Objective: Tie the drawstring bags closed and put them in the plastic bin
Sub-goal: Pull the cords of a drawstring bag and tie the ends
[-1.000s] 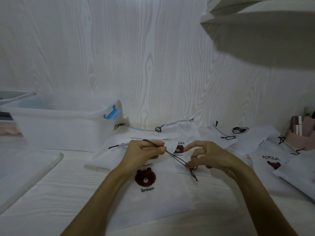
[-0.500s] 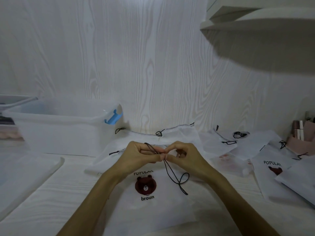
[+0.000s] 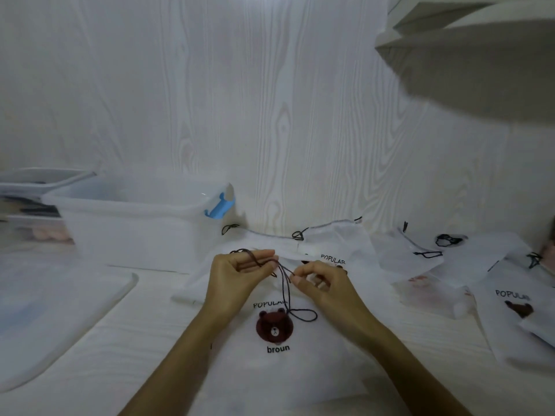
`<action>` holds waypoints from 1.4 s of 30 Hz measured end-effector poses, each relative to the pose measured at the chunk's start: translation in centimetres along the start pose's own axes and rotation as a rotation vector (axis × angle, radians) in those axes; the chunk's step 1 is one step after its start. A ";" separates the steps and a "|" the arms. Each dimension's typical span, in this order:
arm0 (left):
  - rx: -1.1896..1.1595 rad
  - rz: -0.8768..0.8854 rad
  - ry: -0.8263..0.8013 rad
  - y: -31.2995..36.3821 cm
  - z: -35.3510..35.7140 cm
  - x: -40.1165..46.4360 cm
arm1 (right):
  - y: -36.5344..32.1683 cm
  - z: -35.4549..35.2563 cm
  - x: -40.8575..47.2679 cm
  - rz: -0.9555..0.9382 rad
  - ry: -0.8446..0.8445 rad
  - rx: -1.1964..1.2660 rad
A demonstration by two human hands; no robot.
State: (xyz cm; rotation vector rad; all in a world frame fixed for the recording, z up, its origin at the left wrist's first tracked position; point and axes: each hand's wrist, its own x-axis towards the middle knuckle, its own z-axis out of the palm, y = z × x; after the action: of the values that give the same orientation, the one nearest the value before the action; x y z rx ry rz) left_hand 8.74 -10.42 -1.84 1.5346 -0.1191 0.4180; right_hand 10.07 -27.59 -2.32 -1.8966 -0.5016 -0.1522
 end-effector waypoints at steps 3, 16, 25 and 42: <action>0.040 0.041 0.057 -0.3 0.3 -0.3 | -0.4 -0.2 -0.3 -0.022 -0.012 0.022; 0.156 0.181 -0.018 -0.5 0.6 -0.5 | -0.7 0.4 -0.1 0.075 0.116 0.136; 0.190 0.144 -0.041 -0.7 0.6 -0.5 | 0.1 -2.6 0.7 -0.239 0.599 -0.739; 0.211 0.161 -0.004 -1.0 0.4 0.1 | -1.0 -0.7 0.5 -0.245 0.301 -0.331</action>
State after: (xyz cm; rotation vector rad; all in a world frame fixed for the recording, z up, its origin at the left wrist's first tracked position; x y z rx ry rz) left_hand 9.24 -10.80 -2.70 1.7398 -0.2080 0.5700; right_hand 10.18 -27.82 -0.98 -2.0771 -0.5230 -0.7079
